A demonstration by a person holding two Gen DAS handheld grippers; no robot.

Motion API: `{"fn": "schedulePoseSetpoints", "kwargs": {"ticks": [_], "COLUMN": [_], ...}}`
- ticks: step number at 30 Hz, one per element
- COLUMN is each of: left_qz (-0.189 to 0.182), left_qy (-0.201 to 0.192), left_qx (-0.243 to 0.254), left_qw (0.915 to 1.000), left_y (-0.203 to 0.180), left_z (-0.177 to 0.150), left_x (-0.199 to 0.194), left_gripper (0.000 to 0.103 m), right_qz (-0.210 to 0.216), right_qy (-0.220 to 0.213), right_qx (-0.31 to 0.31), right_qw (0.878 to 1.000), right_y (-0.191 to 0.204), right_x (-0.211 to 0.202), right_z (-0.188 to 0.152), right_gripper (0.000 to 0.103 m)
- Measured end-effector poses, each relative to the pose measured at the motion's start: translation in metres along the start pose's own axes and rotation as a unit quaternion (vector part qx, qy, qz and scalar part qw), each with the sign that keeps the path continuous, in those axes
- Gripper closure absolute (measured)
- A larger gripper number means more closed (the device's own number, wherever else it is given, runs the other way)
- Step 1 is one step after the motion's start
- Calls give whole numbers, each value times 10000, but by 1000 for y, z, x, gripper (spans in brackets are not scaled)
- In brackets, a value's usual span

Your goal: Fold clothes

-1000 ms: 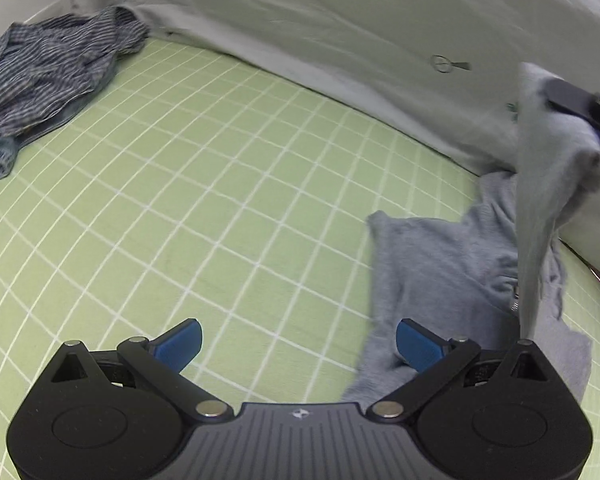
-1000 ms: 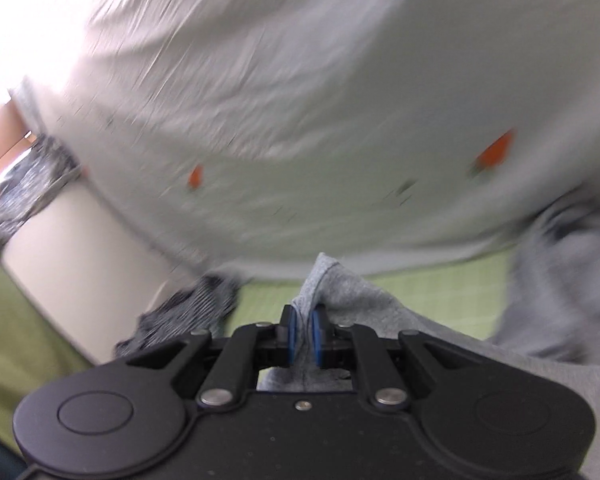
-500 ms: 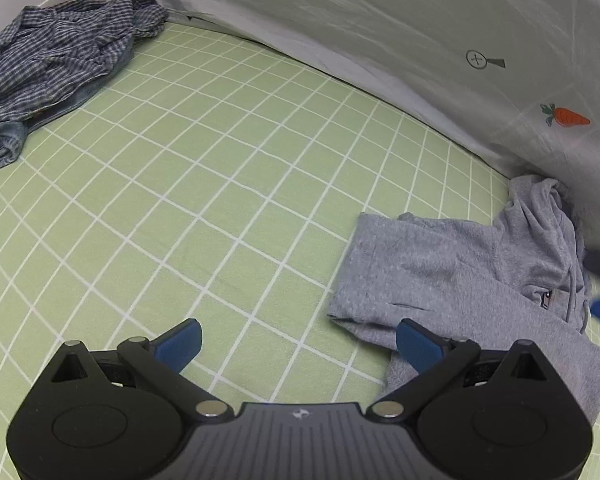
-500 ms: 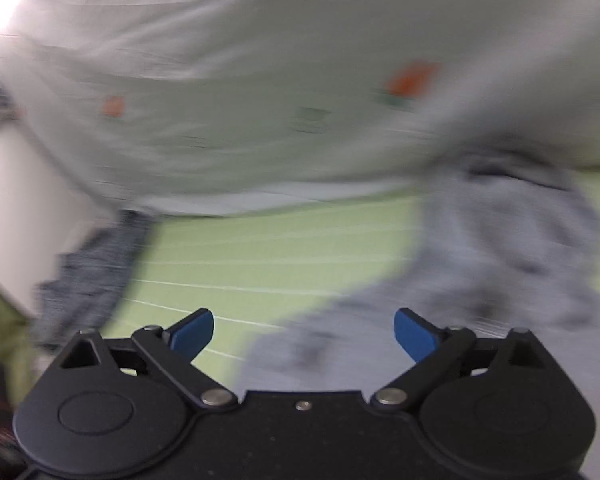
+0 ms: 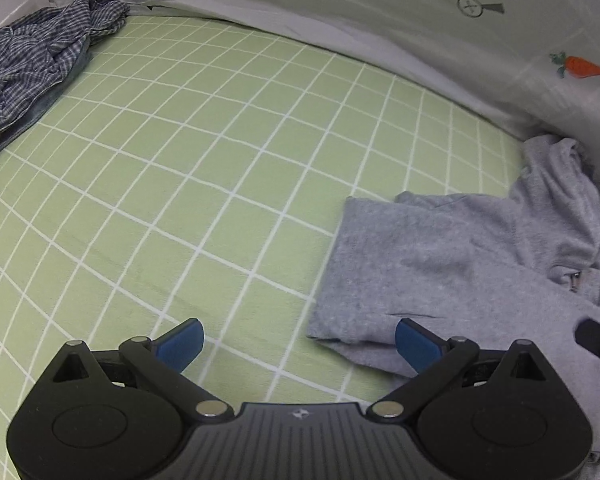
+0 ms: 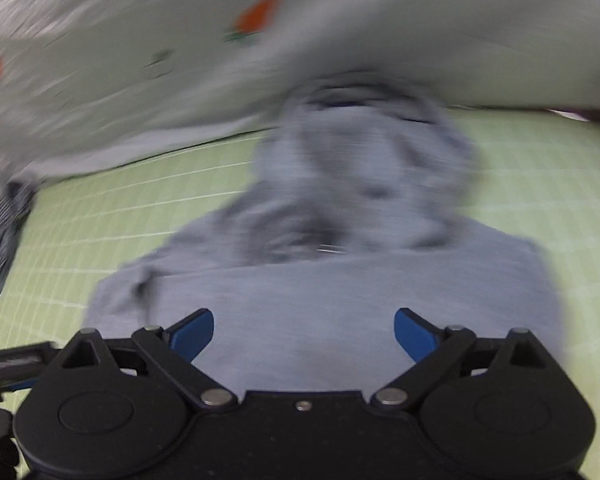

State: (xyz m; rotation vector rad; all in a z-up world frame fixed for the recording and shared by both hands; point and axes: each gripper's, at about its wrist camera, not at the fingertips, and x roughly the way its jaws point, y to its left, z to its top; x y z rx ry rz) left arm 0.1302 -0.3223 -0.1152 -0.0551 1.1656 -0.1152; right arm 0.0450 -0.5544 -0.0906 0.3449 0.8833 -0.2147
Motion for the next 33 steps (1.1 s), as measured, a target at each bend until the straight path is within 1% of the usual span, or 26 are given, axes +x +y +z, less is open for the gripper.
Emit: {"fn": "schedulePoseSetpoints", "kwargs": {"ticks": [2,3,5,6,7,8,10,12,13,14,15,16,19,21,23,25,27,29,33], "left_qz": [74,111,140,171,225,280,276,257,266,271,267,257,230,276,298,269,237,205,72], "left_qy": [38,57,119,136,137,137,127,114,110,107,115,129,98,-24,-154,-219,-271,-312,-298], "left_qx": [-52,-81,-176,-207,-213,-219,-177,-161,-138,-120,-121,-137,-156,-59,27,47,70,164,483], "left_qw": [10000,9999,9997,9995,9994,9993,9994,9995,9995,9995,9995,9995,9996,9996,9994,9994,9993,9992,9984], "left_y": [4,7,11,12,13,14,15,15,14,13,12,12,11,7,5,1,-3,-11,-37], "left_z": [1,2,3,3,4,4,5,5,5,5,6,6,7,7,9,12,13,13,5], "left_x": [3,5,8,10,11,12,12,13,14,14,14,14,8,-1,-9,-16,-22,-26,-31], "left_gripper": [2,2,2,2,2,2,1,0,0,0,0,0,0,0,0,0,0,0,0], "right_qz": [286,466,797,926,1055,1144,1182,1179,1192,1205,1218,1231,1270,1295,1282,1234,1143,940,348], "right_qy": [17,56,184,273,362,417,495,523,493,464,434,405,316,257,81,-65,-158,-250,-379], "right_qx": [-296,-420,-585,-599,-612,-546,-431,-447,-465,-483,-500,-518,-571,-607,-739,-704,-509,-344,-12], "right_qw": [9992,9980,9949,9935,9919,9911,9908,9906,9906,9905,9903,9902,9898,9894,9890,9898,9920,9947,9987], "right_y": [26,38,59,65,72,76,76,76,75,75,75,74,73,72,70,60,42,21,-30], "right_x": [16,22,32,36,41,44,46,45,42,40,37,34,26,21,4,-14,-29,-42,-70], "right_z": [3,4,2,1,-1,-2,-4,-5,-5,-5,-4,-4,-4,-3,-2,-1,-1,-4,-12], "right_gripper": [12,19,39,46,59,65,69,77,83,87,93,97,98,98,99,99,99,99,99]}}
